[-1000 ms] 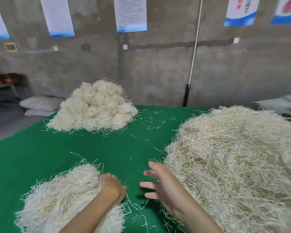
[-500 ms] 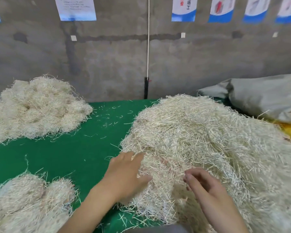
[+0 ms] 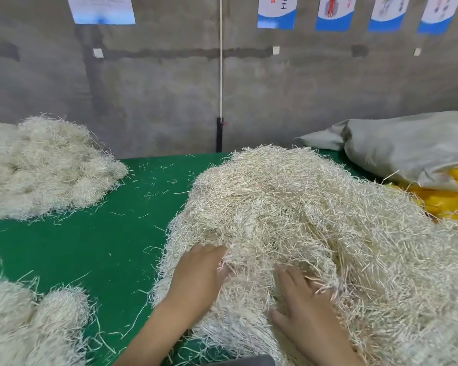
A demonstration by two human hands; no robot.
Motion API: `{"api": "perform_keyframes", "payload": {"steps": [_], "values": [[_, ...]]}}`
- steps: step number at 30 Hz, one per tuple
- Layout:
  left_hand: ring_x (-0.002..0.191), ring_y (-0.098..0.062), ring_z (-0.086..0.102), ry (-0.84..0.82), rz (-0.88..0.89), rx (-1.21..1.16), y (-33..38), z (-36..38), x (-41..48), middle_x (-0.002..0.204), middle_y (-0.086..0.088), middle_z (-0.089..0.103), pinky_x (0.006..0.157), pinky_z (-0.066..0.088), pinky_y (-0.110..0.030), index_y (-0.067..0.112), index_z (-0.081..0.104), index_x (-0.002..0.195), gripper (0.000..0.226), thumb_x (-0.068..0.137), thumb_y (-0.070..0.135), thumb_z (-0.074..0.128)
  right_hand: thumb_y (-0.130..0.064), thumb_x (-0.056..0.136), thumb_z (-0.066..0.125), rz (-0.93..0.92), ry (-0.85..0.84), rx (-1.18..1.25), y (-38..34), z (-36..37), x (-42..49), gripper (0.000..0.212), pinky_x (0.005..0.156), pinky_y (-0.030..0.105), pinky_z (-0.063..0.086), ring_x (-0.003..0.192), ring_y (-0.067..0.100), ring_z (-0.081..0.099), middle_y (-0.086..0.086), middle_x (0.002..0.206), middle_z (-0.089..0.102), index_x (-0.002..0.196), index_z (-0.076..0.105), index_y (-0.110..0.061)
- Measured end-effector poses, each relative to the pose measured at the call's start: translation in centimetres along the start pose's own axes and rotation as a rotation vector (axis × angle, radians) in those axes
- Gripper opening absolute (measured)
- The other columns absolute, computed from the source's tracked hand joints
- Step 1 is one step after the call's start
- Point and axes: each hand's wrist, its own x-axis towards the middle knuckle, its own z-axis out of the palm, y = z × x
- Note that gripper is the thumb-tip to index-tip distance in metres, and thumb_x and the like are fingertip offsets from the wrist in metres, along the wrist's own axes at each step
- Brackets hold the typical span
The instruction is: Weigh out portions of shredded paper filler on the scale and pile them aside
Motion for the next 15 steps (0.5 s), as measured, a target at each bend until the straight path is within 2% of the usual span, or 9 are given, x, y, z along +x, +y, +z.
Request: {"api": "perform_keyframes", "payload": {"steps": [1, 3, 5, 8, 9, 11, 12, 13, 15], "values": [[0.135, -0.013, 0.043, 0.018, -0.041, -0.109, 0.2, -0.8, 0.0, 0.147, 0.010, 0.047, 0.114, 0.028, -0.032, 0.031, 0.040, 0.146, 0.050, 0.098, 0.045, 0.047, -0.050, 0.090, 0.052, 0.002, -0.004, -0.004, -0.3, 0.3, 0.1, 0.078, 0.119, 0.058, 0.018, 0.134, 0.012, 0.045, -0.015, 0.163, 0.005, 0.152, 0.005, -0.044], [0.135, -0.014, 0.044, 0.052, -0.157, -0.370, 0.7, -2.8, 0.0, 0.150, 0.010, 0.042, 0.110, 0.032, -0.030, 0.029, 0.037, 0.148, 0.052, 0.099, 0.043, 0.047, -0.055, 0.088, 0.049, -0.020, 0.006, 0.007, -0.9, 0.8, 0.5, 0.077, 0.119, 0.060, 0.015, 0.146, 0.019, 0.025, -0.016, 0.162, 0.005, 0.151, 0.007, -0.046], [0.136, -0.013, 0.043, 0.092, -0.231, -0.548, 1.3, -4.6, 0.1, 0.152, 0.011, 0.040, 0.109, 0.033, -0.030, 0.027, 0.037, 0.149, 0.054, 0.099, 0.045, 0.047, -0.060, 0.088, 0.043, -0.078, 0.055, 0.034, -1.7, 0.8, 0.8, 0.074, 0.122, 0.049, 0.010, 0.149, 0.015, 0.005, -0.021, 0.159, 0.005, 0.150, 0.004, -0.049], [0.138, -0.008, 0.038, 0.215, -0.201, -0.662, 2.0, -6.9, -0.2, 0.149, 0.014, 0.042, 0.114, 0.033, -0.038, 0.024, 0.044, 0.145, 0.049, 0.100, 0.044, 0.043, -0.065, 0.088, 0.038, -0.162, 0.175, 0.087, -2.7, 0.1, 1.2, 0.069, 0.118, 0.029, 0.007, 0.142, 0.002, 0.007, -0.031, 0.143, 0.006, 0.143, -0.002, -0.050], [0.134, -0.010, 0.041, 0.305, -0.136, -0.625, 2.1, -7.6, -0.4, 0.140, 0.018, 0.048, 0.110, 0.037, -0.037, 0.025, 0.051, 0.135, 0.039, 0.101, 0.042, 0.042, -0.065, 0.090, 0.039, -0.170, 0.208, 0.115, -3.0, -0.1, 1.4, 0.068, 0.118, 0.028, 0.007, 0.139, -0.002, 0.008, -0.031, 0.141, 0.007, 0.142, -0.001, -0.050], [0.125, -0.008, 0.037, 0.497, -0.028, -0.451, 1.8, -8.6, -0.2, 0.122, 0.020, 0.046, 0.106, 0.034, -0.034, 0.030, 0.050, 0.113, 0.021, 0.097, 0.038, 0.038, -0.063, 0.091, 0.042, -0.172, 0.283, 0.172, -3.4, -0.4, 1.7, 0.065, 0.118, 0.027, 0.011, 0.135, -0.006, 0.010, -0.030, 0.142, 0.012, 0.143, 0.005, -0.049], [0.128, -0.005, 0.032, 0.556, -0.018, -0.428, 1.4, -8.8, 0.0, 0.128, 0.018, 0.042, 0.107, 0.028, -0.033, 0.032, 0.049, 0.113, 0.023, 0.093, 0.038, 0.039, -0.062, 0.091, 0.042, -0.169, 0.326, 0.204, -3.6, -0.6, 1.9, 0.064, 0.118, 0.027, 0.013, 0.134, -0.006, 0.012, -0.029, 0.142, 0.016, 0.143, 0.009, -0.048], [0.134, -0.003, 0.028, 0.570, -0.055, -0.502, 1.1, -9.0, 0.0, 0.138, 0.018, 0.037, 0.107, 0.024, -0.029, 0.032, 0.049, 0.121, 0.031, 0.091, 0.040, 0.041, -0.061, 0.090, 0.044, -0.156, 0.364, 0.244, -3.7, -0.9, 2.1, 0.063, 0.118, 0.027, 0.017, 0.134, -0.006, 0.016, -0.028, 0.142, 0.020, 0.145, 0.015, -0.046], [0.134, 0.000, 0.030, 0.464, -0.296, -0.855, 0.8, -9.1, 0.0, 0.146, 0.020, 0.033, 0.098, 0.025, -0.017, 0.029, 0.040, 0.144, 0.056, 0.092, 0.049, 0.045, -0.059, 0.089, 0.048, -0.126, 0.378, 0.296, -3.9, -1.4, 2.4, 0.064, 0.117, 0.027, 0.021, 0.136, -0.004, 0.023, -0.028, 0.141, 0.026, 0.146, 0.024, -0.043]]}}
